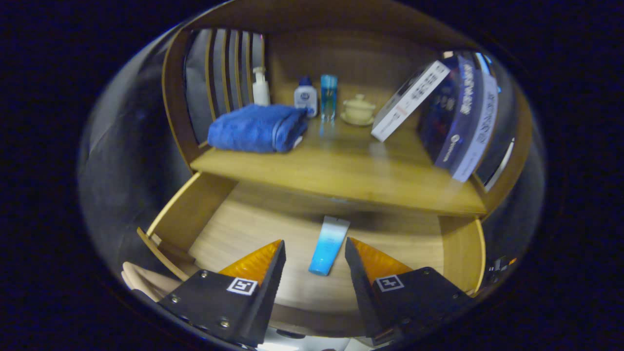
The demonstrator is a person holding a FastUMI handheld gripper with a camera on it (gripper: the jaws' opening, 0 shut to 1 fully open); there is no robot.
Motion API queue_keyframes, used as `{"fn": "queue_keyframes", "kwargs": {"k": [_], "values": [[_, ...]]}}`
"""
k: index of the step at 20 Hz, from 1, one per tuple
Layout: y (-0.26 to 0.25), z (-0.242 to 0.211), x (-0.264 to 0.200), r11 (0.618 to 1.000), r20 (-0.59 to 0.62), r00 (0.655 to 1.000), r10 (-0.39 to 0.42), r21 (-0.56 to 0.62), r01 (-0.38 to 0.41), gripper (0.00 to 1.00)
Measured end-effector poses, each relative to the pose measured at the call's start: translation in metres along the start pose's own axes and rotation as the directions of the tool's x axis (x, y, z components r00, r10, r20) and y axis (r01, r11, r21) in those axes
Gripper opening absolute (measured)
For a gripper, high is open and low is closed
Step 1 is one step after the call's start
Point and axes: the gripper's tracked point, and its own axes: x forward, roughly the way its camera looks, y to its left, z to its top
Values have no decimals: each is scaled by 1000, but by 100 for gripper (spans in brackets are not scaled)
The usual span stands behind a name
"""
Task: Pull open the drawer, take out the items inside it, and place them on the countertop above the cabinet.
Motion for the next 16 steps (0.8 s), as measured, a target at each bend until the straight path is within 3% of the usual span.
{"fn": "queue_keyframes", "kwargs": {"k": [2,10,12,15,16], "values": [[4,-11,21,999,-103,995,16,32,-13,80],[-12,-40,64,996,-318,947,-38,59,60,82],[-12,-36,65,995,-329,944,-31,78,60,84],[-25,-33,73,993,-323,941,-104,18,116,84],[-27,-40,79,992,-334,936,-112,17,125,66]]}}
